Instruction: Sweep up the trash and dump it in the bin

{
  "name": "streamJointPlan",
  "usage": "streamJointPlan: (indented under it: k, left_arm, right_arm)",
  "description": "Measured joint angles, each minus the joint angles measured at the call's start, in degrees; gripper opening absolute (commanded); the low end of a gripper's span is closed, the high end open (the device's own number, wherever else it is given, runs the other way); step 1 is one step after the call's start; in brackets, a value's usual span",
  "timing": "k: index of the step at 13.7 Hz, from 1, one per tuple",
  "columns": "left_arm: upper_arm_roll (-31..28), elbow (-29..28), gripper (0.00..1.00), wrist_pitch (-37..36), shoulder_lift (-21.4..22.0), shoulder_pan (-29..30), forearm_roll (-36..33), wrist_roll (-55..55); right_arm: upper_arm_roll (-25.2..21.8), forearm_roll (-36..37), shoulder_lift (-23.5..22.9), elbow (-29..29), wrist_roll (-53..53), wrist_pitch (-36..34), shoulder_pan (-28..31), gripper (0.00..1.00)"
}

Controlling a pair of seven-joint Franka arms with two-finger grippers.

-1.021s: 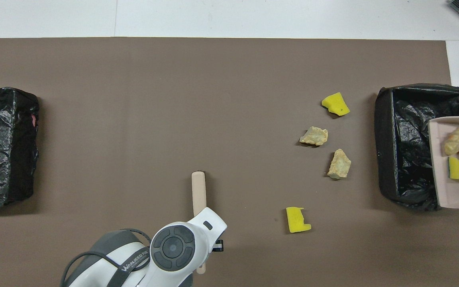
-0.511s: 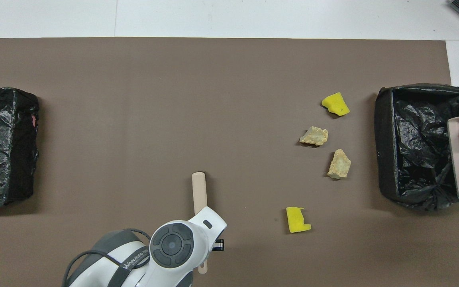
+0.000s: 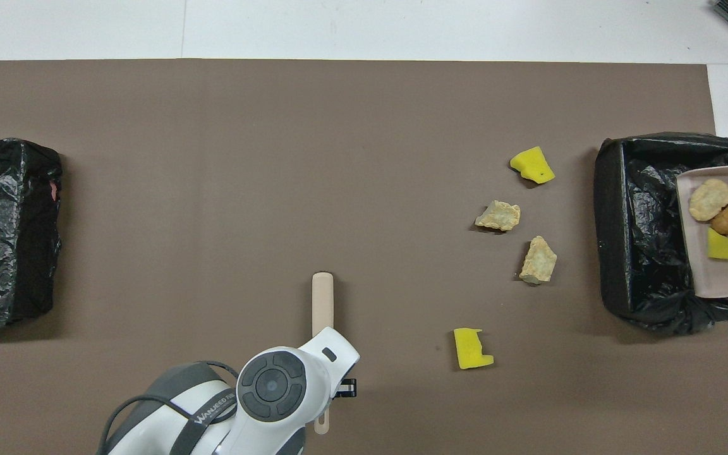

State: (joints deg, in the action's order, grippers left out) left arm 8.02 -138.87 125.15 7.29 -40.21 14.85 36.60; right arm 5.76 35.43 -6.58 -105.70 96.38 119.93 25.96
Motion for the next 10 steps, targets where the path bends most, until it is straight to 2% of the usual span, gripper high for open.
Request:
streamJointPlan:
  k: [2, 4, 7, 10]
  left_arm:
    - [-0.5, 0.9, 1.00, 0.0, -0.2, 0.2, 0.0, 0.0]
    - [-1.0, 2.5, 1.00, 0.0, -0.2, 2.9, 0.0, 0.0]
    - [-1.5, 6.4, 1.00, 0.0, -0.3, 10.1, -1.8, -2.2]
    - [-1.8, 11.5, 1.00, -2.2, 0.0, 18.8, -2.6, -9.6]
  right_arm:
    - [0.0, 5.5, 0.1, -0.5, -2.5, -1.0, -3.0, 0.00]
    - [0.0, 9.3, 0.4, -0.6, -4.2, -3.9, -6.1, 0.00]
    - [0.0, 13.8, 0.9, -0.6, -5.7, -6.0, -7.7, 0.00]
    - [0.0, 17.7, 1.4, -0.4, -6.7, -9.5, -9.4, 0.00]
